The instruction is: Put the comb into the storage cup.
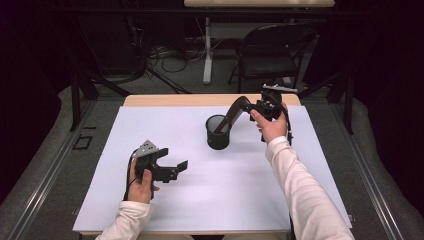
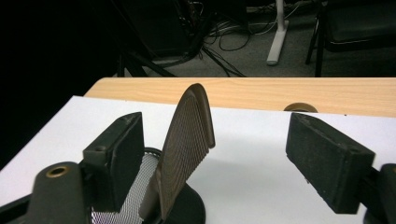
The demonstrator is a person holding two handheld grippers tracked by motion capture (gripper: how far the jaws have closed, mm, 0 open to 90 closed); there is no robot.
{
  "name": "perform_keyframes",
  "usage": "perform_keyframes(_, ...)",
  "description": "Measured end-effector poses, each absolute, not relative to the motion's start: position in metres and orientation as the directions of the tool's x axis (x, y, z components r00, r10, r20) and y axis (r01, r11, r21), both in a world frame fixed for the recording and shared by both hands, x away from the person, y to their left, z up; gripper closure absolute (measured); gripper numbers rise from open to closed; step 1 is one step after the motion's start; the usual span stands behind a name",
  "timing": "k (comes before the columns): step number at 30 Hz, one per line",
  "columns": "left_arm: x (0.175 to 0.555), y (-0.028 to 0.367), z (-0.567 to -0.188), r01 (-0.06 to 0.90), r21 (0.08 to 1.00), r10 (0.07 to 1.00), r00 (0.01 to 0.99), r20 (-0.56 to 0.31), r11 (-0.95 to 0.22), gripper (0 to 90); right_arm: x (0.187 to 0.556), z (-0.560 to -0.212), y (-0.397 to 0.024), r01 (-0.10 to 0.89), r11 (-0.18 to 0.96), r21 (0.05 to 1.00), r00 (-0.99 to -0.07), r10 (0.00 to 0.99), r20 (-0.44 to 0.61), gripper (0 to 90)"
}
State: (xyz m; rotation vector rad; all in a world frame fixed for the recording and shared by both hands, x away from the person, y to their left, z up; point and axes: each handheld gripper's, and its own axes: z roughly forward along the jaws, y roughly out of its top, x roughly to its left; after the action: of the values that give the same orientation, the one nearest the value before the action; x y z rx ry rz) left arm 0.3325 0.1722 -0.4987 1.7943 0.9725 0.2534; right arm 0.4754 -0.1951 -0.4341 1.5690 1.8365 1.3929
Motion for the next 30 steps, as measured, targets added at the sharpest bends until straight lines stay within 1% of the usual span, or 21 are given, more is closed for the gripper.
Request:
perform_keyframes(6, 0.333, 0.172, -0.499, 0.498, 0.856, 0.712, 0.650, -0.264, -0.137, 4.8, 0.472, -0.430, -0.194, 0.534, -0.077, 0.842, -0.336, 0.894, 0.295, 17.0)
perform_keyframes(9, 0.333, 0.172, -0.499, 0.499, 0.855, 0.712, 0.650, -0.265, -0.138, 4.8, 0.469, -0.428, -0.192, 0.519, -0.055, 0.853, -0.341, 0.902, 0.265, 15.0)
perform_keyframes(14, 0.333, 0.172, -0.499, 0.498, 0.856, 0.713, 0.650, -0.264, -0.137, 4.8, 0.467, -0.426, -0.188, 0.519, -0.010, 0.855, -0.358, 0.905, 0.228, 14.1)
perform_keyframes(24, 0.333, 0.172, -0.499, 0.499, 0.855, 0.712, 0.651, -0.262, -0.141, 4.8, 0.464, -0.417, -0.182, 0.494, 0.018, 0.869, -0.376, 0.906, 0.194, 13.3)
perform_keyframes(28, 0.333, 0.172, -0.499, 0.499, 0.856, 0.713, 0.649, -0.264, -0.138, 4.8, 0.461, -0.415, -0.178, 0.479, 0.060, 0.876, -0.395, 0.906, 0.154, 10.2)
perform_keyframes(30, 0.333, 0.172, -0.499, 0.499, 0.856, 0.713, 0.650, -0.264, -0.138, 4.8, 0.460, -0.414, -0.177, 0.474, 0.067, 0.878, -0.395, 0.907, 0.144, 10.1)
